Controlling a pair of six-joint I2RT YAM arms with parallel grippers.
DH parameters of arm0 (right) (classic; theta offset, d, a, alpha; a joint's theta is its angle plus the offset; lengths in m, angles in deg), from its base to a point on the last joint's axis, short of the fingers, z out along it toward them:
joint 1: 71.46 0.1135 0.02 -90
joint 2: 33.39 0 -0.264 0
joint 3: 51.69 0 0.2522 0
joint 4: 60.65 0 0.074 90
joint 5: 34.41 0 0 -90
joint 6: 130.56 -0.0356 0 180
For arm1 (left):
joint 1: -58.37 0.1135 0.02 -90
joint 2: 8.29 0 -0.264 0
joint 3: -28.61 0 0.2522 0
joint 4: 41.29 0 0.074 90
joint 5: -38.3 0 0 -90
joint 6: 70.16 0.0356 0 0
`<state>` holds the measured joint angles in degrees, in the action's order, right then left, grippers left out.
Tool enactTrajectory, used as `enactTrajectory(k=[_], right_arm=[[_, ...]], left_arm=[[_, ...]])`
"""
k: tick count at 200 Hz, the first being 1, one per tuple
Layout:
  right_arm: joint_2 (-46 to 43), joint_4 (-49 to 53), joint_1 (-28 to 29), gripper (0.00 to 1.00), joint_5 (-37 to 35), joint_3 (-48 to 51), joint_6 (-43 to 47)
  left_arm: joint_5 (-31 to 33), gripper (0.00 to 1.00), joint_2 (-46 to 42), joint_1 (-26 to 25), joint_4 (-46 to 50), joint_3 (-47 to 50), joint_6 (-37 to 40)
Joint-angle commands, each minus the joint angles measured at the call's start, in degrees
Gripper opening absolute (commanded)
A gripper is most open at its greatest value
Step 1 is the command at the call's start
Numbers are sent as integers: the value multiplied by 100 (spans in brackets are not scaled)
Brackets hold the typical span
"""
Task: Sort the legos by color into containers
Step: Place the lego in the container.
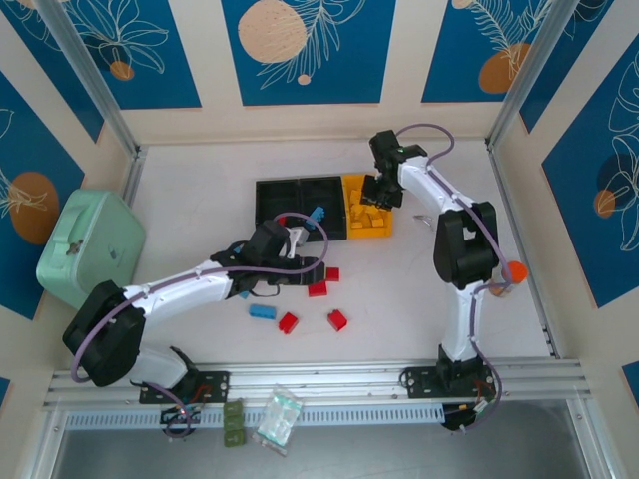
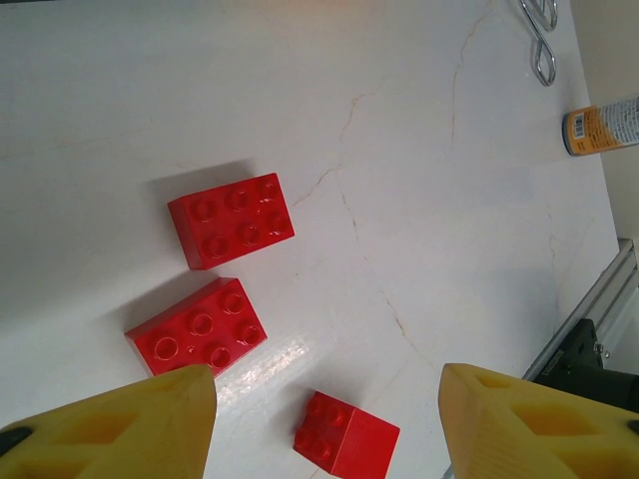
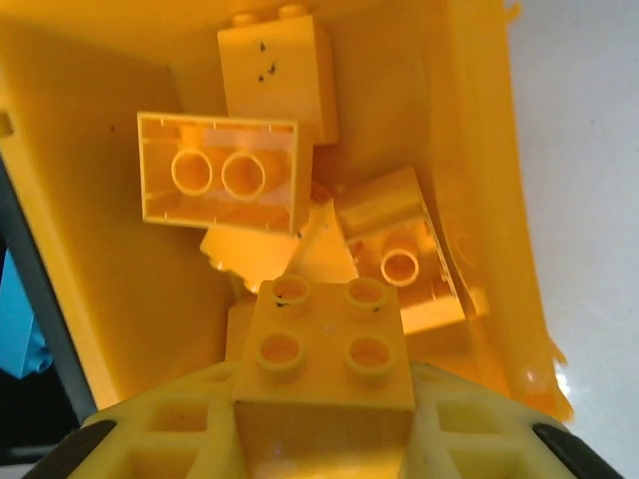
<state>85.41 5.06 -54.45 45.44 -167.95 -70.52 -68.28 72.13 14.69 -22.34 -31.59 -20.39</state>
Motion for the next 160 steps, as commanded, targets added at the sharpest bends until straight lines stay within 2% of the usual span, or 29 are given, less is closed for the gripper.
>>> enactTrajectory(k=[1,34,72,121,160], right_arm=[[226,290,15,34,14,-333,78],[276,361,72,41,0,-471,68],[-97,319,144,49,-4,-312,54],[-951,104,136,49,155,371,-10],[-1816,-258,147,49,494,1329,-28]], left_arm=[[119,61,-58,-44,99,-138,43],[165,61,-73,-51,171,-147,59],[249,61,-82,-39,275,-190,68],[498,61,-176,-36,586,-230,57],[716,61,-256,-23,939,-243,94]])
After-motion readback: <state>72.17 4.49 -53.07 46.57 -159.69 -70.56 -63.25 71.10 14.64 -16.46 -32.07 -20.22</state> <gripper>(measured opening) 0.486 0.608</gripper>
